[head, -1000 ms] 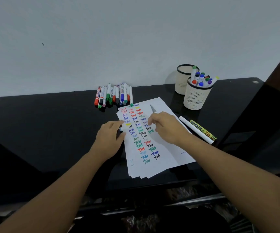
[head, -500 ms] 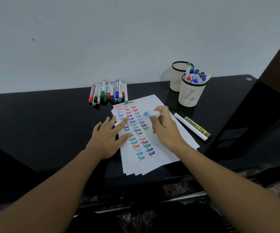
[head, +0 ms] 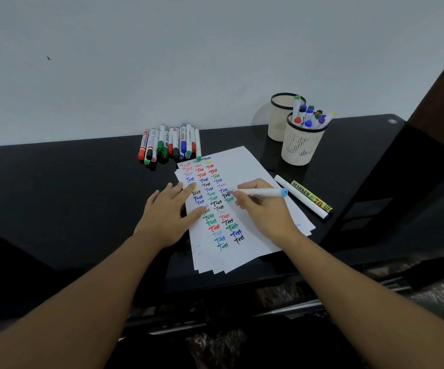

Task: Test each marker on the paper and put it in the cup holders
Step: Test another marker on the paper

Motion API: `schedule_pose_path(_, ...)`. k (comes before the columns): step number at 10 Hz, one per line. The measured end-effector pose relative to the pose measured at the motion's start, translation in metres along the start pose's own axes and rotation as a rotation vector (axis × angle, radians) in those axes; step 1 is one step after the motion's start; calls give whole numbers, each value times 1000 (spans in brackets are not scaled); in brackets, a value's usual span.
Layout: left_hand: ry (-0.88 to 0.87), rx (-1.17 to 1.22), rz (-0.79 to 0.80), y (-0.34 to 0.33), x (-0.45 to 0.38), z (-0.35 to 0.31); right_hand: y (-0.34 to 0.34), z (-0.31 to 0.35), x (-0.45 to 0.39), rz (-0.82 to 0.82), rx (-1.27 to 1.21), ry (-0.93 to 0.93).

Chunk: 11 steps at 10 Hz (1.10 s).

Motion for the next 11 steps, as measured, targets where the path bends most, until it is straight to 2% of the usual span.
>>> schedule_pose_path(2, 8, 19, -4, 1, 1, 0, 4, -5, 1, 3, 117, -51)
schedule_pose_path(3, 17, 20, -8, 2, 1, -1, 5, -10, 6, 6, 23, -55)
schedule_pose_path(4, 15, 5, -3, 0, 0, 0, 5, -9, 7, 17, 34, -18)
schedule_pose_path(6, 21, -10, 0, 0, 0, 1, 4, -12, 5, 41, 123, -61)
schedule_pose_path(11, 24, -8, -1, 0, 0, 0, 0, -10, 5, 104, 240, -35)
Point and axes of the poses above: each hand's wrist, its own x-axis away from the middle knuckle, its own y-axis out of the back of the hand, z = x × y, the point moved 4 cm from there along -x, towards the middle knuckle, and after that the axes turned 2 degrees about -z, right-handed, at the moved point
